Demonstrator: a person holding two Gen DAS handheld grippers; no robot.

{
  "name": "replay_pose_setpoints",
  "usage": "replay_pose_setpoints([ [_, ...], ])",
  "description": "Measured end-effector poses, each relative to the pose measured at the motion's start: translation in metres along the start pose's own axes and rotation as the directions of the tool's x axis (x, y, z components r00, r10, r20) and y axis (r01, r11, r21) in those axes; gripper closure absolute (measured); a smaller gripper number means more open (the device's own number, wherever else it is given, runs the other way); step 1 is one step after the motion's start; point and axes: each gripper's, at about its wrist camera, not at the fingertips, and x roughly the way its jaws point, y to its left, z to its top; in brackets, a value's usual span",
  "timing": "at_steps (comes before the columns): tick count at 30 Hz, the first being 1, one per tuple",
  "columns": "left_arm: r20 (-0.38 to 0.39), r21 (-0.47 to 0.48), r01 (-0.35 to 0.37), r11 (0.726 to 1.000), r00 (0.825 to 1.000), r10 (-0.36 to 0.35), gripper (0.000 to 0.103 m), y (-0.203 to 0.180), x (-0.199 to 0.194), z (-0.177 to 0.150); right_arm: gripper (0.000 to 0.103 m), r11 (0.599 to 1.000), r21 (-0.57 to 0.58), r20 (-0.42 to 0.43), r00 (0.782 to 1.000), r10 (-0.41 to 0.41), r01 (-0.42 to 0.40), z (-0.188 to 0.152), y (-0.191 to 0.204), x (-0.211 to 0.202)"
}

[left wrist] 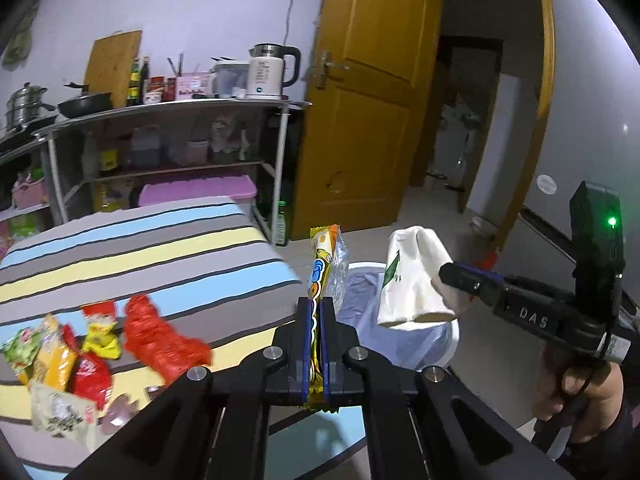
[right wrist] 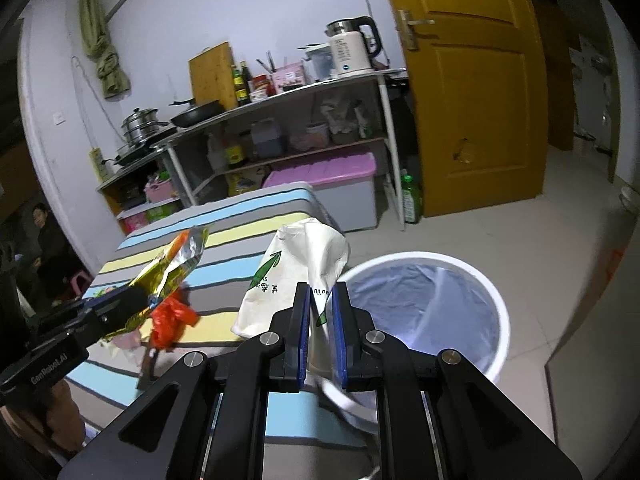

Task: Collect trash
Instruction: 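Carry both items over the white bin and open both tools to drop them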

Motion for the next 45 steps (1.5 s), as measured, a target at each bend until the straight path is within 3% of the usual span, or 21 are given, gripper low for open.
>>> replay_pose_setpoints([
  [12, -0.057, 0.048, 0.086, 0.995, 0.995, -0.083, 0.099, -0.043, 0.058, 0.008, 0.091, 0.995, 0.072, -0.024, 0.997, -0.068, 0.070, -0.009, -0.050, 0.003],
  [28, -0.120, 0.084, 0.138, 0.987, 0.985, -0.128, 0.099, -0.070, 0.121, 0.010, 0.091, 0.984, 0.128, -0.092, 0.990, -0.110, 0.121, -0.017, -0.097, 0.023],
  [35, -0.149, 0.071, 0.142, 0.987, 0.980, -0.131, 0.087, -0.067, 0.142, 0.008, 0.089, 0.984, 0.120, -0.117, 0.986, -0.116, 0.130, -0.019, -0.100, 0.033],
  [39, -0.156, 0.051, 0.148, 0.988, 0.978, -0.138, 0.074, -0.062, 0.146, 0.007, 0.084, 0.984, 0.123, -0.122, 0.986, -0.113, 0.128, -0.021, -0.102, 0.034],
  [45, -0.137, 0.049, 0.142, 0.989, 0.982, -0.134, 0.073, -0.056, 0.137, 0.007, 0.083, 0.987, 0.114, -0.107, 0.989, -0.104, 0.117, -0.020, -0.097, 0.029],
])
